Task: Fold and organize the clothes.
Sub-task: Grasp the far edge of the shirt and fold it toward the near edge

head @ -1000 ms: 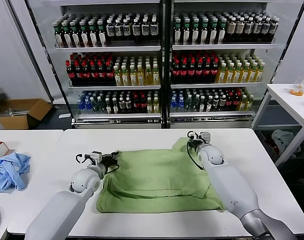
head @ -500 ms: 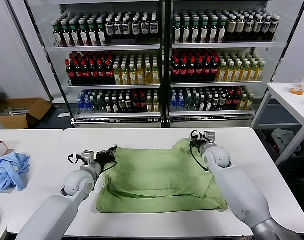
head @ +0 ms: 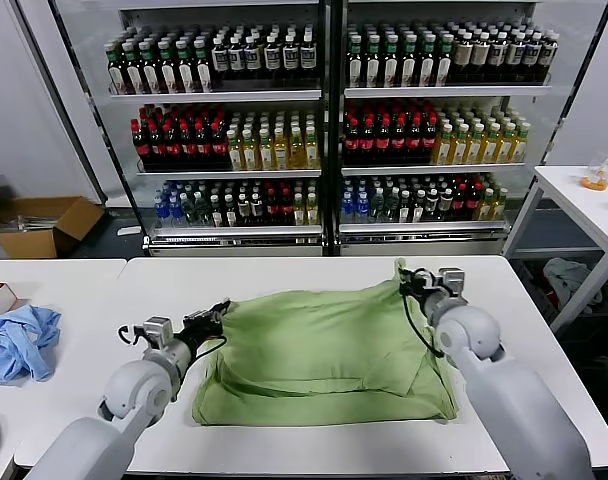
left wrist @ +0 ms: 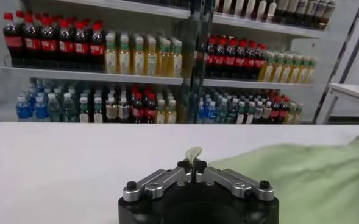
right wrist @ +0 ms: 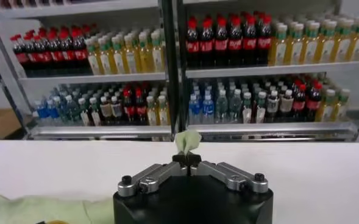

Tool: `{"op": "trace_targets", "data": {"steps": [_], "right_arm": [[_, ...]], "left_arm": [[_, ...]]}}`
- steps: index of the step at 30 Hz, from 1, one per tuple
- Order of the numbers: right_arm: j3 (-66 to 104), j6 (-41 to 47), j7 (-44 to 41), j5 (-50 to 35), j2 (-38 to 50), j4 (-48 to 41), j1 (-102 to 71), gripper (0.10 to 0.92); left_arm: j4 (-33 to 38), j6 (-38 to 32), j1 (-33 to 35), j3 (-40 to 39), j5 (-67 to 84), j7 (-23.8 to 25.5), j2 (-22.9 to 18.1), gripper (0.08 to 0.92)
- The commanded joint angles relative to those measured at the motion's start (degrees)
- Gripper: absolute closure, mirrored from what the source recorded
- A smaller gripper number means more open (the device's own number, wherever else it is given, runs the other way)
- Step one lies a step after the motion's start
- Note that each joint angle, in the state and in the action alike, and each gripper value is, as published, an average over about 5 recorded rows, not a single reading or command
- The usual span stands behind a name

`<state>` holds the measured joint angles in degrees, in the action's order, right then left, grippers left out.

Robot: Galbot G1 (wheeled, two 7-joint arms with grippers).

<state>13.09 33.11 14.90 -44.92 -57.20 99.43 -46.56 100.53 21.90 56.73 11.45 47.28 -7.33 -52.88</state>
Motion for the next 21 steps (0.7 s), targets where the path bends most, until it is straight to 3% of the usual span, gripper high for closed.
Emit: {"op": "trace_targets", "data": {"steps": [1, 10, 21], "right_arm": [[11.25, 0.05, 0.55, -2.31, 5.62, 17.14, -17.82, 0.920], [17.40, 0.12, 1.89, -2.76, 5.46, 23.42, -28.45, 0.920], [17.53, 0.13, 3.63, -0.40, 2.48, 23.37, -33.93, 0.920]], "left_arm": [[8.00, 0.72, 9.93, 5.73, 1.66, 0.32, 2.32, 0.913], [10.96, 2.13, 16.86, 8.55, 0.19, 0.67, 3.52, 0.913], [10.83, 3.43, 19.91, 8.31, -4.93, 1.23, 3.21, 0.913]]}}
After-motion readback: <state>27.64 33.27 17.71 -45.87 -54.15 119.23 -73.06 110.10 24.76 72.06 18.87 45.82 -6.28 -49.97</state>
